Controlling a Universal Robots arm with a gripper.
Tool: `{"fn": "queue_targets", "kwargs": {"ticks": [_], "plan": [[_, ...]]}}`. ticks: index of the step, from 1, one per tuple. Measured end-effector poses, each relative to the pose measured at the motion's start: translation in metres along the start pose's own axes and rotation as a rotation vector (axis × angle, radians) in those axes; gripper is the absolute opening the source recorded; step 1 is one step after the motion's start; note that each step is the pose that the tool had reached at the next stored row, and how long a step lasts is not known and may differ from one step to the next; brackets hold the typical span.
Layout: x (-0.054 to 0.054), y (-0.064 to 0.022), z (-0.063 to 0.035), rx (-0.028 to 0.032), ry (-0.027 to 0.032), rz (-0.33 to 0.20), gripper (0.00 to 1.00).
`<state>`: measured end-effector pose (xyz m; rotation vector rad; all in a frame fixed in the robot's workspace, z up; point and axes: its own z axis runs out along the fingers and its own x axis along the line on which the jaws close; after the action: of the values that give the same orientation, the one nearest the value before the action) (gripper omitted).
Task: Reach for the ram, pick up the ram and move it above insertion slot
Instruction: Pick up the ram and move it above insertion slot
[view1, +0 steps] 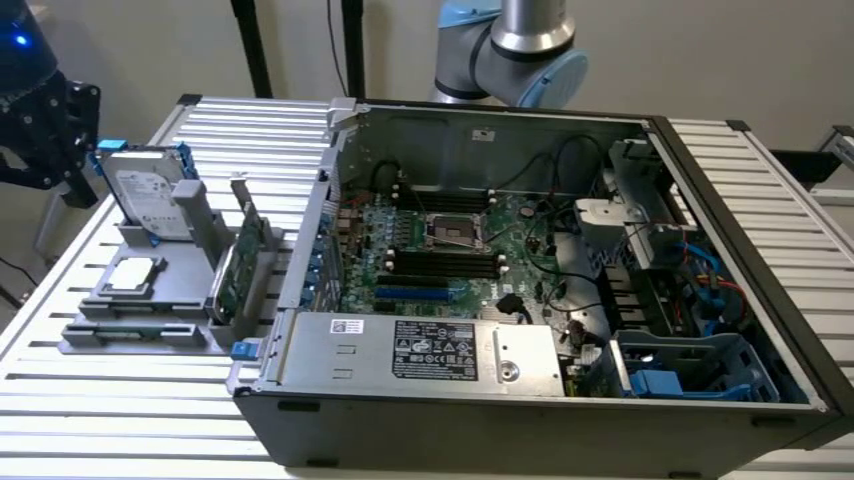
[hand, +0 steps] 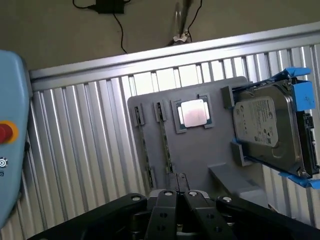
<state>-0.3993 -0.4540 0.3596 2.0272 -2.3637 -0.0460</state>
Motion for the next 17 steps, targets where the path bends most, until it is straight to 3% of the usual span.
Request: {"fn": "queue_targets", "kwargs": {"ticks": [15, 17], "plan": [[0.0, 0.0, 0.0003, 0.0006, 0.01, -0.271, 0.11], [0.0, 0.0, 0.0003, 0.0007, 0.0093, -0.28, 0.11]]}}
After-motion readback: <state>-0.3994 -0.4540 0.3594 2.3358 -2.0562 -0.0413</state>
